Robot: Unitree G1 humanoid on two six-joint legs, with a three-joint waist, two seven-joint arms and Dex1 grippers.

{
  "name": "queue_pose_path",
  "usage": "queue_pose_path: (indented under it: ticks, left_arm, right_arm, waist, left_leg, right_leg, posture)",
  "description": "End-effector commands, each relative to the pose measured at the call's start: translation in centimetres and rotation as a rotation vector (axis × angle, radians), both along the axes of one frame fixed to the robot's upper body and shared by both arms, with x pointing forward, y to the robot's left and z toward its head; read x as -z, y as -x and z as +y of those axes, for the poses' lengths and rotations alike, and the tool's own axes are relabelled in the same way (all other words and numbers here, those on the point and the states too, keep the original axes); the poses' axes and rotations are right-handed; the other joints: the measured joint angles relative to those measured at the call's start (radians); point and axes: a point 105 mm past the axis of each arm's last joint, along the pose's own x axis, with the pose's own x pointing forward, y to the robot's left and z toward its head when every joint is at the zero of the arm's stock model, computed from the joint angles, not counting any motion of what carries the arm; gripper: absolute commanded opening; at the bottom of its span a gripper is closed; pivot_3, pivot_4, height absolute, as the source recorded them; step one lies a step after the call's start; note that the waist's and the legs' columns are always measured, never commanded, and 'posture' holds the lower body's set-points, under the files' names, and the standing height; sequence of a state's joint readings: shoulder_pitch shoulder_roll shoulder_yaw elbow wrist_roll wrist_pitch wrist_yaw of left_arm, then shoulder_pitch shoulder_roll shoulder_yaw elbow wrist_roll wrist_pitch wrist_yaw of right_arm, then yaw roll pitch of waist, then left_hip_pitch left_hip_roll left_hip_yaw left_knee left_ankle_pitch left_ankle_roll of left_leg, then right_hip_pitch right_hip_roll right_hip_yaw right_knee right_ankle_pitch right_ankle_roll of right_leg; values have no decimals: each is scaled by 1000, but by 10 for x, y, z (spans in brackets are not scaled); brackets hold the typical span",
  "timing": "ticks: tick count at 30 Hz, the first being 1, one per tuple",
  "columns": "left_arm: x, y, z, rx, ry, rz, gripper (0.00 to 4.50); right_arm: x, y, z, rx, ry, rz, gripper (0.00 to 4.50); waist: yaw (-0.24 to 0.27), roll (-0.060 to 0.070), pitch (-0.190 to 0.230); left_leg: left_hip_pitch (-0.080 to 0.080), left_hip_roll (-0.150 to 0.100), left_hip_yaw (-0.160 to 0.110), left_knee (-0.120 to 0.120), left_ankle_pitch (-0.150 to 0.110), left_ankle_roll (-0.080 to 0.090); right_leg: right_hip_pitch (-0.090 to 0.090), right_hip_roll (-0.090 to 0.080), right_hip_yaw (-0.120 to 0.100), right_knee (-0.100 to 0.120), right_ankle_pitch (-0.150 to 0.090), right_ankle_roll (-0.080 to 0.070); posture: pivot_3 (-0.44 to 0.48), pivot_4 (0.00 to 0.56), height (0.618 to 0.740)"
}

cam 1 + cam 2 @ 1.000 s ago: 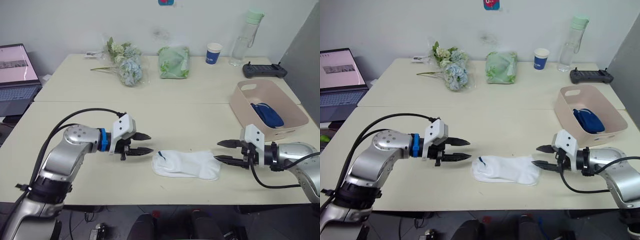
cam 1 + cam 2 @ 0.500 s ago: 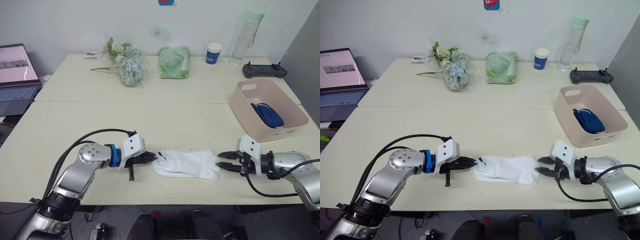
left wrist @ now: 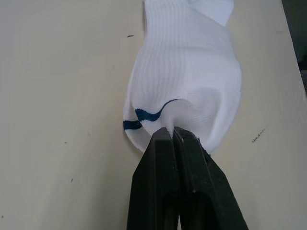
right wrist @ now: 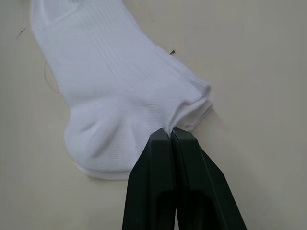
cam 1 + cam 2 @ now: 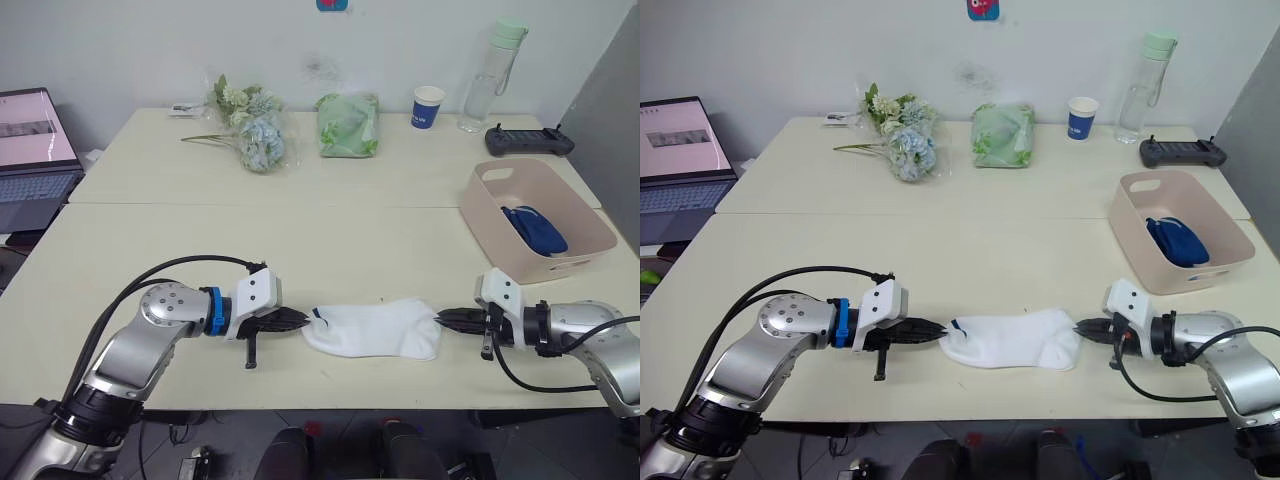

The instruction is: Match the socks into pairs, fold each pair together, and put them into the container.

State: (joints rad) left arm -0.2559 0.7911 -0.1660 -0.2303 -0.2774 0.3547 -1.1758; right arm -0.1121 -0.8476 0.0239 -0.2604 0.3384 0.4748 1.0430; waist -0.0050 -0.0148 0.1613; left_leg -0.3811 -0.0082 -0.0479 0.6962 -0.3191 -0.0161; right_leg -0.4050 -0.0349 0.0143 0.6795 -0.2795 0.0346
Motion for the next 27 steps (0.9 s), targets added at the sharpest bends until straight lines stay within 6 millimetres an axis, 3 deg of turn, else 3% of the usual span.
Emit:
queue_pose_path:
  ticks: [1,7,17,26,27]
  left_arm:
    - [-7,4,1,18,-4,-7,0]
    - [8,-3,-1,-12,-27,-15,0]
    - [3,-13,-7,-11,-13,-47,0]
    - [8,-17,-6,-16,-39,-50,0]
    - [7,-17,-6,-18,-42,-52,0]
  right_arm:
    - [-13,-6,0,2,-11,-43,32]
    - [-8,-7,0,0,20,-27,32]
    - [-8,2,-4,-2,28,19,32]
    - [-5,-2,-2,12,31,8,32]
    - [-5,-1,-2,12,29,12,227]
  waist:
    - [-1,0,0]
    - [0,0,0]
    - [-1,0,0]
    - [0,0,0]
    - [0,0,0]
  left_leg:
    - [0,0,0,0,0,0]
    - [0,0,0,0,0,0]
    - [0,0,0,0,0,0]
    - [0,0,0,0,0,0]
    - [0,0,0,0,0,0]
  right_leg:
    - [0,0,0,0,0,0]
    - [0,0,0,0,0,0]
    - [0,0,0,0,0,0]
    - [0,0,0,0,0,0]
    - [0,0,0,0,0,0]
  posture:
    - [0,150,740]
    - [0,150,740]
    - [0,150,740]
    - [0,150,740]
    - [0,150,740]
